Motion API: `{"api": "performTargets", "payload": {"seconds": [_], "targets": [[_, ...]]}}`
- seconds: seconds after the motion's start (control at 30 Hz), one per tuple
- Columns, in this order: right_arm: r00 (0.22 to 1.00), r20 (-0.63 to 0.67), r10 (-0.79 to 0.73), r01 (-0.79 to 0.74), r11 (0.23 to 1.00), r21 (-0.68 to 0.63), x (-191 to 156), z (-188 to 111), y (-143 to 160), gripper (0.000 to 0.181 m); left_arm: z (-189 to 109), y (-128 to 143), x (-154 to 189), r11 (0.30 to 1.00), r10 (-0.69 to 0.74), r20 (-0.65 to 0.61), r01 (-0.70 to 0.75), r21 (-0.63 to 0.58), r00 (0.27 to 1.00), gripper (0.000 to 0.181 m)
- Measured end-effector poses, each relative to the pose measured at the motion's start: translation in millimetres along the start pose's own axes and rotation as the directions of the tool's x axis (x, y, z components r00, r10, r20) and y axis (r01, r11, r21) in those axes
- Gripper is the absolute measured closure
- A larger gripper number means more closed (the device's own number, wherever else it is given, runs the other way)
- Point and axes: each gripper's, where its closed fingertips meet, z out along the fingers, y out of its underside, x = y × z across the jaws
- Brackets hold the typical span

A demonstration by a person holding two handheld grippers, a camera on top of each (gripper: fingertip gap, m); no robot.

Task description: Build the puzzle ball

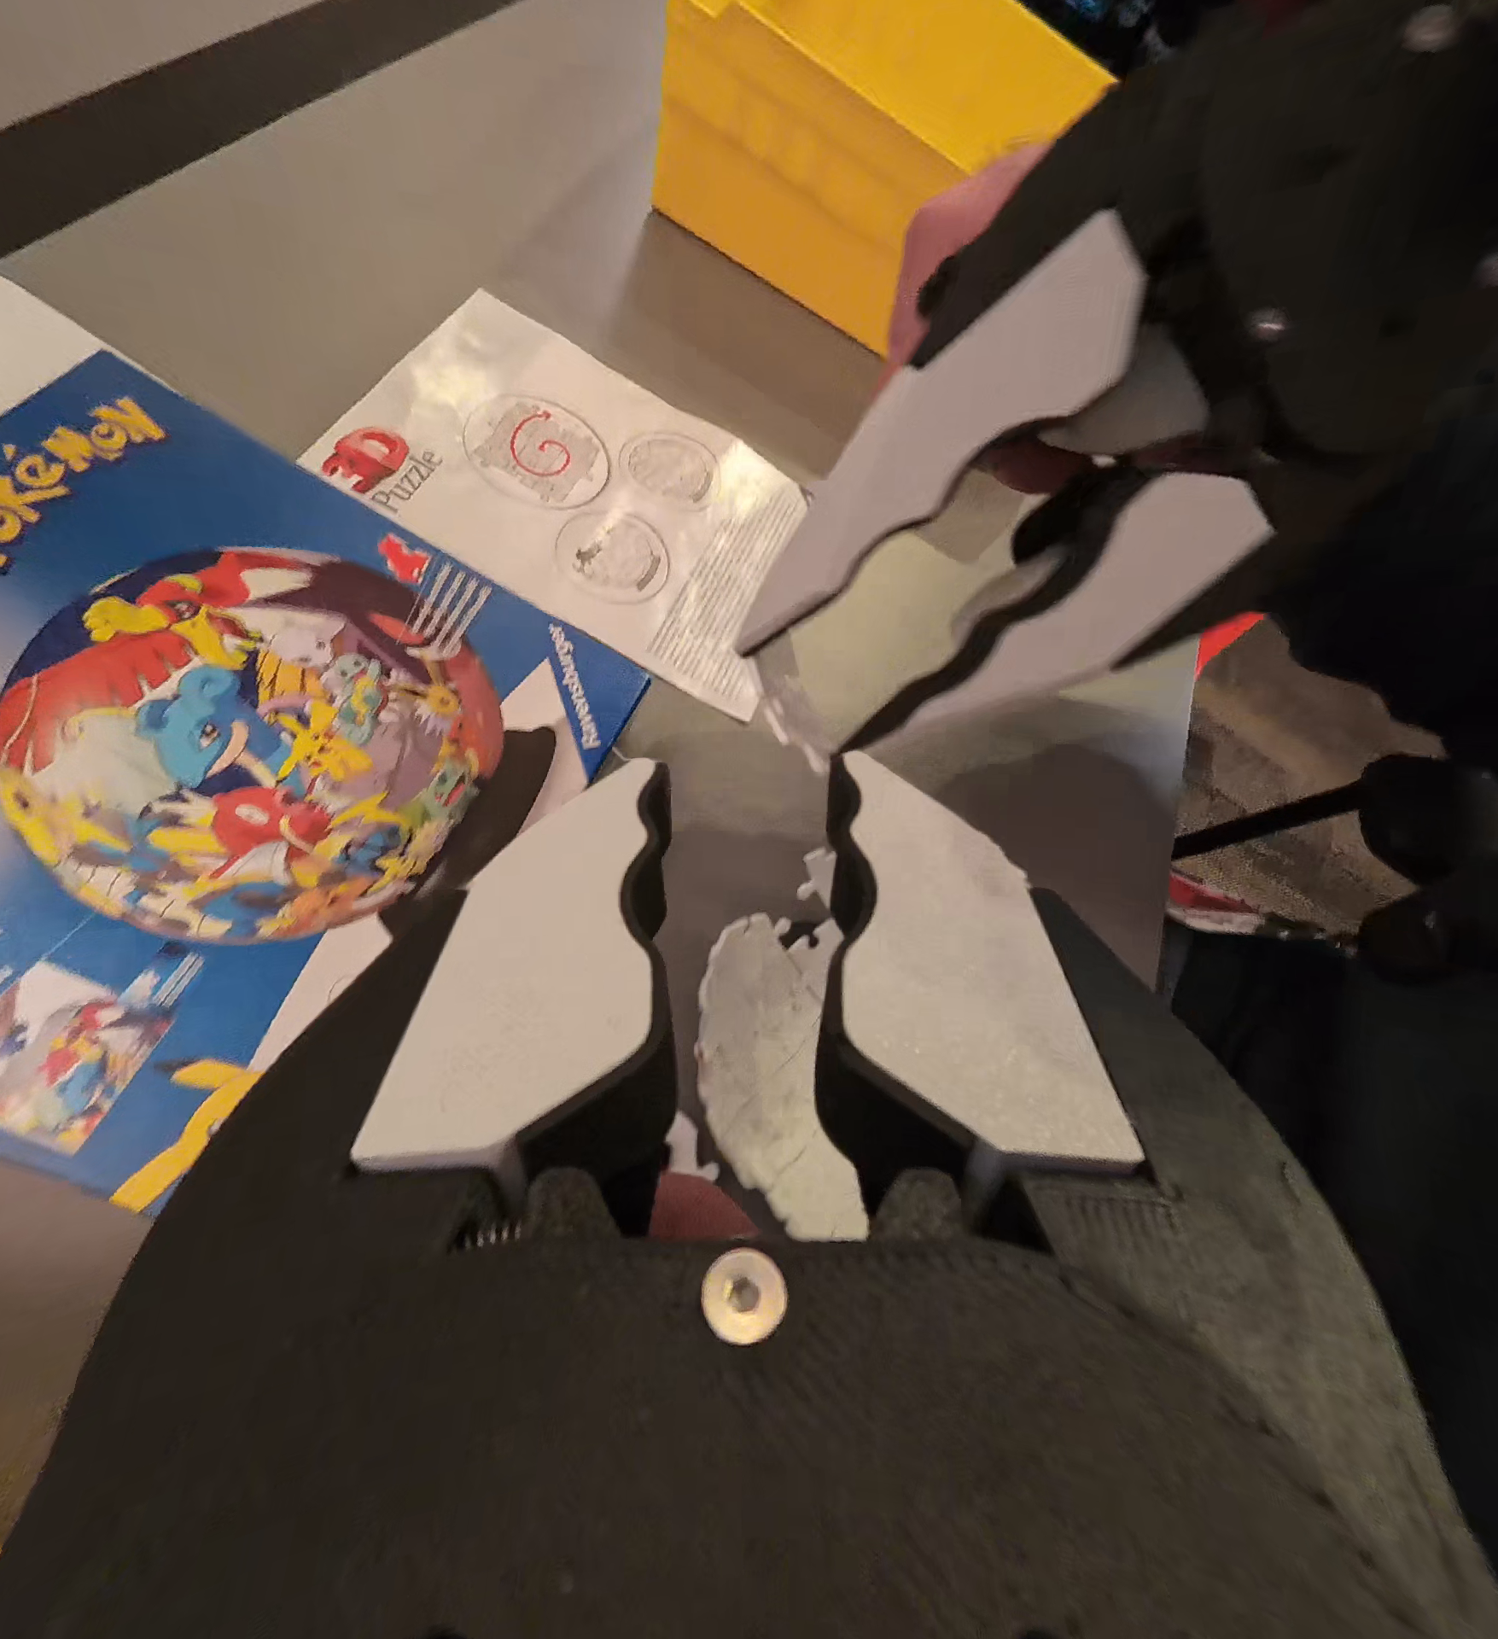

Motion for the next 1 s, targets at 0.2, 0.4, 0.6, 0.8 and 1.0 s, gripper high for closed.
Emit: {"api": "performTargets", "payload": {"seconds": [0.2, 0.4, 0.6, 0.8, 1.0], "targets": [[0.982, -0.120, -0.145, 0.148, 0.989, 0.009, 4.3, -12.8, -26.6, 0.150, 9.4, -16.1, 22.5, 0.995, -0.064, -0.108, 0.072, 0.065, 0.992, 0.174], [0.999, -0.030, 0.011, -0.007, 0.992, 0.127, 2.9, -30.6, -37.6, 0.164, -1.2, -14.1, 26.9, 0.992, -0.041, -0.150, 0.058, 0.112, 0.988, 0.179], [0.928, 0.225, 0.298, -0.329, 0.937, 0.113, -2.6, -31.1, -34.2, 0.163, -8.7, -13.4, 30.7, 0.982, 0.044, -0.155, -0.014, 0.189, 0.987, 0.178], [0.863, 0.321, 0.389, -0.448, 0.884, 0.133, -5.2, -25.8, -39.6, 0.180, -9.8, -12.1, 34.3, 0.973, 0.092, -0.171, -0.052, 0.223, 0.981, 0.178], [0.850, 0.308, 0.427, -0.452, 0.892, 0.013, -4.2, -25.4, -28.4, 0.181, -10.4, 4.7, 14.8, 0.983, 0.118, -0.093, -0.104, 0.149, 0.989, 0.150]]}}
